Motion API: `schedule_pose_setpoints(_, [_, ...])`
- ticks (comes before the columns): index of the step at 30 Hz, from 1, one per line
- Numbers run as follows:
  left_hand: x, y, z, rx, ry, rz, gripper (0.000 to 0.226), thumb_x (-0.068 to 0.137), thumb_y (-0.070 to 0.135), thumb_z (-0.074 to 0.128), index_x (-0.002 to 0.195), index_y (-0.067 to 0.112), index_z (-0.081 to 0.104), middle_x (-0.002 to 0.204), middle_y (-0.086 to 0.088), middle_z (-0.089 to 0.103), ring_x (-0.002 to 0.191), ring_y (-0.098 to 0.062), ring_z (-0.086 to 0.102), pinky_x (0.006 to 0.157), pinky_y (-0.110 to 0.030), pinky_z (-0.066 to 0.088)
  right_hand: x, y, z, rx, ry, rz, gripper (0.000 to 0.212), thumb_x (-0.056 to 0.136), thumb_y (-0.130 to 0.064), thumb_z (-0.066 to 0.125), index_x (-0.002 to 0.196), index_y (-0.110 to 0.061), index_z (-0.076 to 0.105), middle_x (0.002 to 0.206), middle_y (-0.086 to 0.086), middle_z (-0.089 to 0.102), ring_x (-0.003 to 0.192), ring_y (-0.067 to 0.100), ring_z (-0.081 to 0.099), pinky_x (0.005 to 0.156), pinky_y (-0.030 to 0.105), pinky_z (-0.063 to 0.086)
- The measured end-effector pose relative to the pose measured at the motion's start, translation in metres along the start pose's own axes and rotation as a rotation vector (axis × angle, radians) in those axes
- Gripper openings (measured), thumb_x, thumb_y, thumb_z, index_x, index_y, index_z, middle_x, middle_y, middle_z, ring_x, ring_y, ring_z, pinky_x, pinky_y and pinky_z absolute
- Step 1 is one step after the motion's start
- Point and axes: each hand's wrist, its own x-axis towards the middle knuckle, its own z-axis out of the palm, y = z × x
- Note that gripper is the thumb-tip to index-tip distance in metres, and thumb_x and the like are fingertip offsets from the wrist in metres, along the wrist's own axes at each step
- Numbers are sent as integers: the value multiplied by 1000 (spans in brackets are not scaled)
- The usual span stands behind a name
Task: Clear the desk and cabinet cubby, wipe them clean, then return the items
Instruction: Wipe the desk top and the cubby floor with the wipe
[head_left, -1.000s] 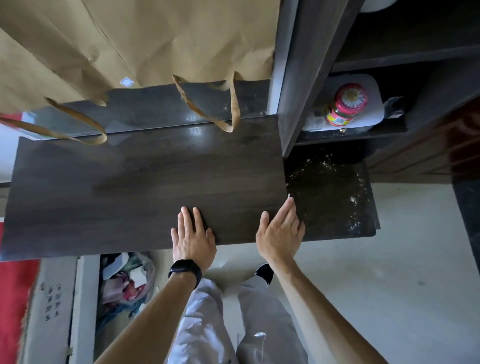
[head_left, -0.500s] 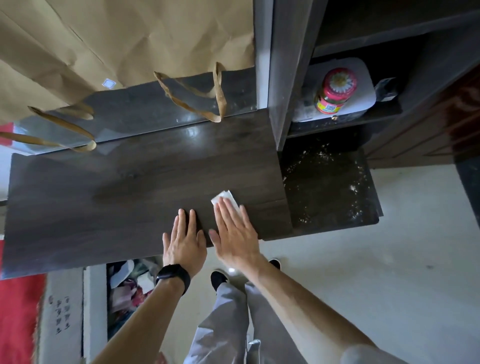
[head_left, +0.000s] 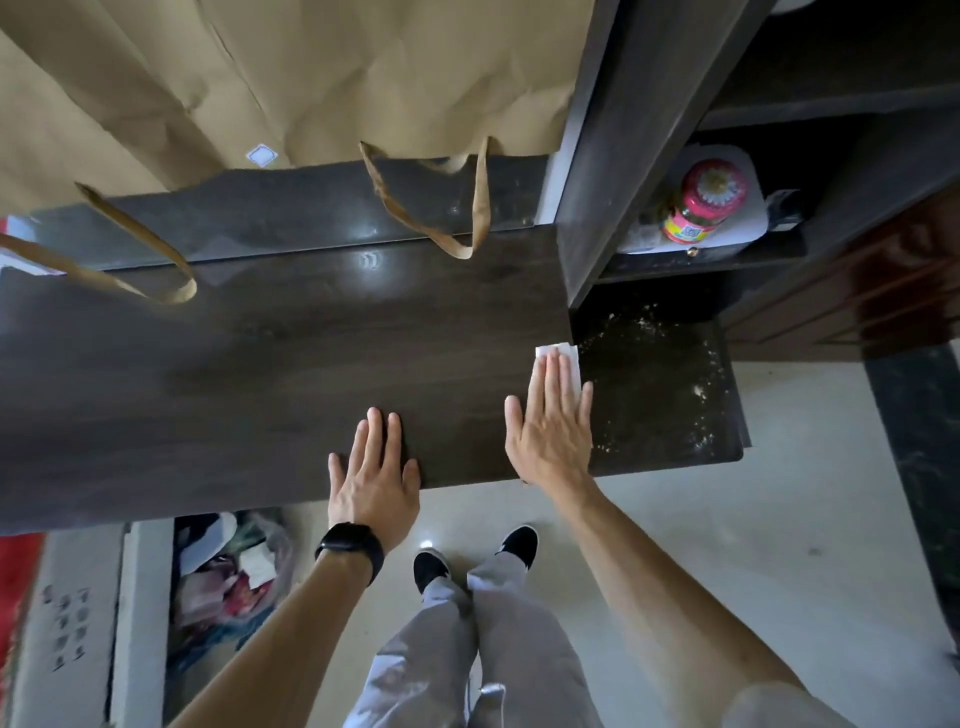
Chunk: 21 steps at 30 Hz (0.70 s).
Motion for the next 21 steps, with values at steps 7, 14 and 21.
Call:
schedule_pose_setpoints(7, [1, -12, -4, 10, -26, 62, 61, 103, 41, 25, 158, 23, 6, 166, 3, -4, 153, -15, -2, 120, -56, 10, -55, -49, 18, 39, -77, -365, 66, 105, -46, 18, 159, -11, 2, 167, 3, -4, 154, 15, -9, 124, 49, 11])
schedule_pose_setpoints(14, [-1, -20, -9, 63, -86, 114, 64, 103, 47, 20, 158, 26, -5, 165, 4, -14, 152, -15, -8, 121, -54, 4, -35, 8, 7, 2, -23, 93, 68, 103, -50, 7, 158, -11, -7, 166, 5, -10, 153, 18, -12, 125, 50, 6])
schedule_pose_setpoints(21, [1, -28, 12, 12, -23, 128, 64, 103, 50, 16, 157, 27, -7, 164, 5, -17, 152, -15, -13, 121, -55, 4, -15, 1, 4, 125, 47, 142, 66, 104, -41, 15, 158, -7, -1, 167, 10, 1, 154, 22, -2, 124, 49, 16])
